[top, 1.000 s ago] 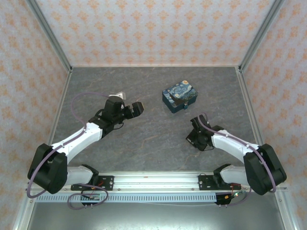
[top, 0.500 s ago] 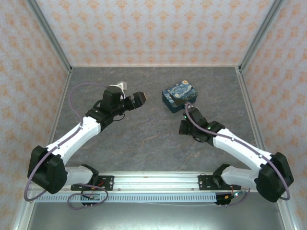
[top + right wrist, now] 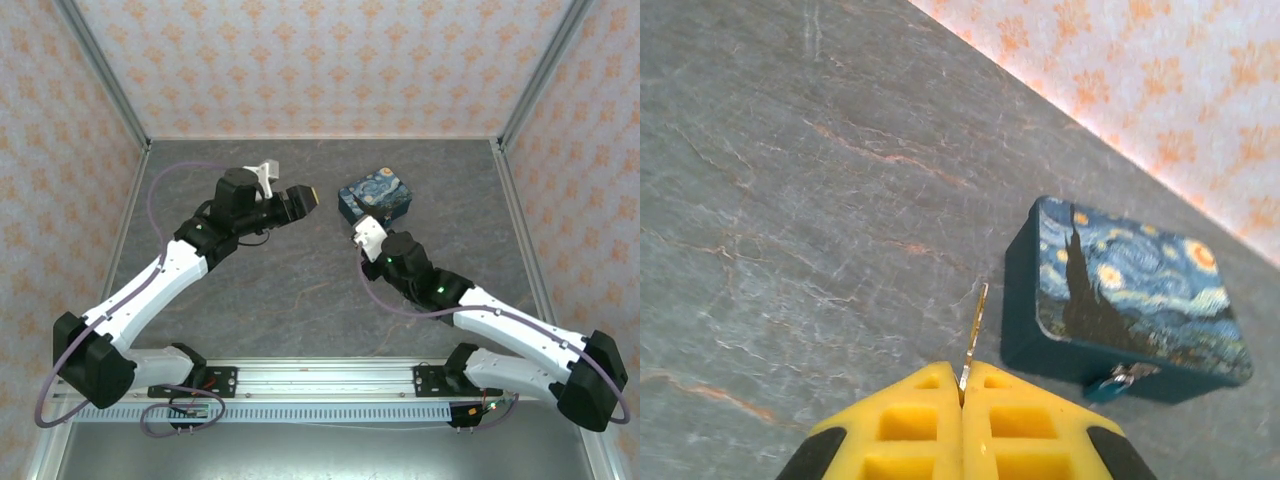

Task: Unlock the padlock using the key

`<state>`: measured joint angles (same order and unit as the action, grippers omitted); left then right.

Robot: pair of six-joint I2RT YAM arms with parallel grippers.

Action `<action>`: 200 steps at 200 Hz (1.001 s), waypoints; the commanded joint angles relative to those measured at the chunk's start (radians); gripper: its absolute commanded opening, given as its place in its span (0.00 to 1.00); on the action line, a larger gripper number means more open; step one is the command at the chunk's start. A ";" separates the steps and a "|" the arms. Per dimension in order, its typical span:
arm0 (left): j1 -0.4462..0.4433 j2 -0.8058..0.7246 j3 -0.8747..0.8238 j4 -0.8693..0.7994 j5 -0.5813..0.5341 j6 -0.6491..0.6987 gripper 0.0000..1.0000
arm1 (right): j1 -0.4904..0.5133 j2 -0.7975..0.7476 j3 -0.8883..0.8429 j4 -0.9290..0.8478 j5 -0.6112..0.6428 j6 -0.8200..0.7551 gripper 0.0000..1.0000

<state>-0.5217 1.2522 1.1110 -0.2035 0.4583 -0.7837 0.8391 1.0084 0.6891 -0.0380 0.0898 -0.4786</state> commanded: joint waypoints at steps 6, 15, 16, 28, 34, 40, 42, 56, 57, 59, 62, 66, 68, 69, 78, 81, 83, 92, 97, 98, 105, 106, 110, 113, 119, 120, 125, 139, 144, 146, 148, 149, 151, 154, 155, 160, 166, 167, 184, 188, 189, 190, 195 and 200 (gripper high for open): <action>-0.052 0.015 0.057 -0.023 0.024 -0.043 0.63 | 0.006 0.017 0.017 0.086 -0.023 -0.142 0.00; -0.064 0.024 0.057 -0.012 0.028 -0.058 0.60 | 0.007 0.021 0.018 0.094 -0.028 -0.146 0.00; -0.066 0.026 0.058 -0.011 0.028 -0.060 0.59 | 0.007 0.022 0.019 0.095 -0.030 -0.146 0.00; -0.083 0.040 0.061 0.001 0.036 -0.073 0.55 | 0.006 0.030 0.028 0.090 -0.039 -0.146 0.00; -0.092 0.048 0.061 0.002 0.038 -0.075 0.53 | 0.006 0.032 0.032 0.089 -0.042 -0.146 0.00; -0.101 0.055 0.063 0.001 0.036 -0.081 0.53 | 0.006 0.035 0.036 0.090 -0.045 -0.146 0.00; -0.103 0.057 0.064 0.001 0.036 -0.081 0.52 | 0.006 0.036 0.037 0.089 -0.046 -0.146 0.00; -0.115 0.075 0.066 0.001 0.036 -0.091 0.50 | 0.006 0.038 0.043 0.090 -0.051 -0.146 0.00; -0.117 0.076 0.066 0.001 0.036 -0.092 0.50 | 0.007 0.038 0.044 0.090 -0.051 -0.146 0.00; -0.119 0.078 0.067 0.001 0.036 -0.092 0.49 | 0.006 0.038 0.045 0.091 -0.051 -0.145 0.00; -0.122 0.082 0.067 0.002 0.036 -0.094 0.48 | 0.008 0.038 0.046 0.092 -0.051 -0.144 0.00; -0.125 0.087 0.069 0.002 0.036 -0.096 0.48 | 0.008 0.039 0.047 0.093 -0.051 -0.143 0.00; -0.126 0.090 0.069 0.002 0.036 -0.097 0.47 | 0.007 0.039 0.047 0.094 -0.052 -0.143 0.00; -0.126 0.091 0.069 0.002 0.036 -0.097 0.47 | 0.007 0.039 0.047 0.094 -0.052 -0.143 0.00; -0.133 0.102 0.072 0.004 0.037 -0.103 0.45 | 0.008 0.039 0.048 0.098 -0.059 -0.142 0.00; -0.134 0.107 0.074 0.004 0.037 -0.105 0.44 | 0.008 0.039 0.049 0.099 -0.060 -0.141 0.00; -0.136 0.109 0.075 0.005 0.037 -0.105 0.44 | 0.008 0.039 0.049 0.099 -0.061 -0.140 0.00; -0.141 0.121 0.079 0.007 0.039 -0.110 0.42 | 0.008 0.040 0.053 0.099 -0.066 -0.137 0.00; -0.144 0.127 0.081 0.007 0.039 -0.111 0.41 | 0.008 0.041 0.055 0.098 -0.072 -0.135 0.00; -0.145 0.129 0.082 0.007 0.039 -0.112 0.41 | 0.008 0.041 0.055 0.099 -0.072 -0.134 0.00; -0.148 0.138 0.084 0.009 0.040 -0.115 0.40 | 0.008 0.042 0.058 0.101 -0.075 -0.132 0.00; -0.149 0.140 0.085 0.008 0.040 -0.116 0.40 | 0.008 0.042 0.058 0.101 -0.075 -0.131 0.00; -0.151 0.144 0.087 0.008 0.040 -0.116 0.40 | 0.008 0.042 0.059 0.100 -0.076 -0.130 0.00; -0.153 0.149 0.088 0.009 0.040 -0.117 0.39 | 0.008 0.042 0.060 0.099 -0.076 -0.130 0.00; -0.157 0.155 0.090 0.012 0.040 -0.119 0.38 | 0.009 0.043 0.060 0.101 -0.078 -0.131 0.00; -0.158 0.156 0.090 0.013 0.040 -0.119 0.38 | 0.009 0.044 0.061 0.101 -0.078 -0.131 0.00; -0.160 0.161 0.091 0.015 0.040 -0.121 0.37 | 0.009 0.045 0.061 0.100 -0.078 -0.130 0.00; -0.170 0.175 0.096 0.020 0.040 -0.124 0.35 | 0.009 0.047 0.063 0.100 -0.077 -0.133 0.00; -0.172 0.179 0.097 0.021 0.041 -0.124 0.35 | 0.009 0.048 0.063 0.099 -0.077 -0.132 0.00; -0.174 0.181 0.098 0.022 0.040 -0.124 0.35 | 0.009 0.048 0.063 0.100 -0.077 -0.132 0.00; -0.175 0.183 0.099 0.022 0.040 -0.126 0.35 | 0.009 0.048 0.063 0.101 -0.077 -0.131 0.00; -0.176 0.183 0.099 0.022 0.040 -0.126 0.35 | 0.009 0.048 0.063 0.101 -0.076 -0.132 0.00; -0.177 0.185 0.100 0.023 0.039 -0.126 0.35 | 0.009 0.049 0.063 0.101 -0.077 -0.131 0.00; -0.179 0.187 0.101 0.024 0.039 -0.126 0.34 | 0.009 0.049 0.063 0.100 -0.077 -0.131 0.00; -0.179 0.187 0.101 0.024 0.039 -0.127 0.34 | 0.009 0.049 0.063 0.100 -0.077 -0.131 0.00; -0.182 0.191 0.102 0.023 0.039 -0.126 0.34 | 0.009 0.048 0.062 0.100 -0.078 -0.131 0.00; -0.183 0.194 0.105 0.024 0.038 -0.127 0.33 | 0.009 0.048 0.063 0.100 -0.077 -0.130 0.00; -0.184 0.194 0.104 0.023 0.038 -0.126 0.32 | 0.009 0.048 0.063 0.100 -0.077 -0.130 0.00; -0.188 0.200 0.108 0.022 0.035 -0.126 0.29 | 0.010 0.047 0.061 0.101 -0.072 -0.130 0.00; -0.189 0.202 0.108 0.022 0.034 -0.127 0.28 | 0.009 0.046 0.060 0.100 -0.070 -0.130 0.00; -0.189 0.202 0.109 0.022 0.034 -0.126 0.28 | 0.009 0.046 0.060 0.101 -0.070 -0.130 0.00; -0.189 0.202 0.109 0.022 0.034 -0.125 0.28 | 0.009 0.046 0.059 0.100 -0.070 -0.130 0.00; -0.189 0.204 0.109 0.020 0.032 -0.124 0.27 | 0.010 0.045 0.059 0.101 -0.067 -0.130 0.00; -0.190 0.205 0.109 0.020 0.030 -0.123 0.26 | 0.010 0.044 0.059 0.100 -0.068 -0.130 0.00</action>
<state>-0.7006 1.4490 1.1870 -0.1997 0.4896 -0.9005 0.8417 1.0573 0.7185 0.0422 0.0269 -0.6071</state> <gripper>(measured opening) 0.284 0.056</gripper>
